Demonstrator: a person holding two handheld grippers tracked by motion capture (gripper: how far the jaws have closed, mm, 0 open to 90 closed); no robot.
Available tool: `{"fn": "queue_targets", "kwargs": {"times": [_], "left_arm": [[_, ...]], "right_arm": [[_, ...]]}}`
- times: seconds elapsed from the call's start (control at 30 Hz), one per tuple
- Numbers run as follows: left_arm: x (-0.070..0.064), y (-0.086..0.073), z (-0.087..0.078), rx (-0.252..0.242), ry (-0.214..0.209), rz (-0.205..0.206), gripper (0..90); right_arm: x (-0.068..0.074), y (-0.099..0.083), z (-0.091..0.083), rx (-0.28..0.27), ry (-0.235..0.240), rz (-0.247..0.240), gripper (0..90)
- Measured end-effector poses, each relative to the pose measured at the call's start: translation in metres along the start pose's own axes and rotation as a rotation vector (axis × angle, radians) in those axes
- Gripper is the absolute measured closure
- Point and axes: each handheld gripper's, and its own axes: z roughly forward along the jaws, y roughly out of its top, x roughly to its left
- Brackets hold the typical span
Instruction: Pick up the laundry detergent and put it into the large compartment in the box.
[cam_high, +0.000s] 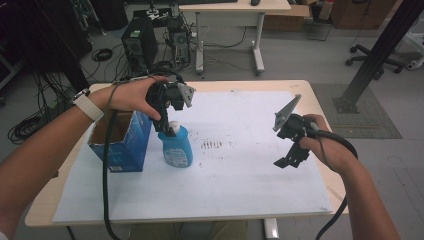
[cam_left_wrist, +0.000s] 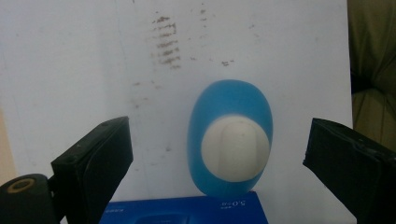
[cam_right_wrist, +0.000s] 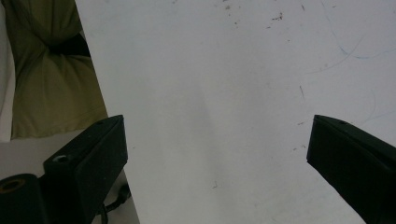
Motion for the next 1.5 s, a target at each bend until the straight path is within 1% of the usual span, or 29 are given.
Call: {"fn": "queue_targets", "kwargs": {"times": [0.07, 0.13, 0.2, 0.33, 0.4, 0.6, 0.77, 1.17, 1.23, 1.33, 1.5], "left_arm": [[0.001, -0.001, 0.002, -0.013, -0.011, -0.008, 7.7], [0.0, -0.003, 0.005, -0.012, -0.017, -0.006, 7.5], [0.0, -0.005, 0.008, -0.013, -0.027, -0.004, 9.6], [0.0, -0.007, 0.012, -0.006, -0.038, 0.001, 10.5], [0.0, -0.008, 0.013, -0.013, -0.034, -0.007, 8.9], [-0.001, -0.009, 0.02, -0.006, -0.045, -0.003, 8.4], [-0.001, -0.01, 0.023, -0.012, -0.044, 0.0, 8.5], [-0.001, -0.009, 0.03, 0.0, -0.036, 0.011, 8.8], [0.0, -0.009, 0.031, 0.005, -0.029, 0.012, 8.7], [0.0, -0.01, 0.034, 0.005, -0.027, 0.004, 8.7], [0.0, -0.012, 0.039, 0.004, -0.035, -0.002, 8.8]], "right_arm": [[0.0, 0.0, 0.0, 0.0, 0.001, 0.001, 5.3], [0.0, -0.001, 0.0, 0.002, 0.001, 0.002, 5.4], [0.0, -0.001, 0.001, 0.003, 0.002, 0.002, 5.3], [0.0, 0.0, 0.001, 0.004, 0.002, 0.004, 5.3], [-0.001, 0.0, 0.002, 0.008, 0.005, 0.006, 5.5], [-0.001, 0.0, 0.004, 0.01, 0.009, 0.007, 5.5], [-0.001, 0.001, 0.004, 0.009, 0.009, 0.006, 5.5], [-0.002, 0.003, 0.005, 0.011, 0.011, 0.006, 5.5], [-0.002, 0.003, 0.005, 0.01, 0.011, 0.006, 5.5], [-0.002, 0.003, 0.005, 0.01, 0.012, 0.007, 5.5], [-0.002, 0.002, 0.005, 0.009, 0.011, 0.007, 5.5]]}}
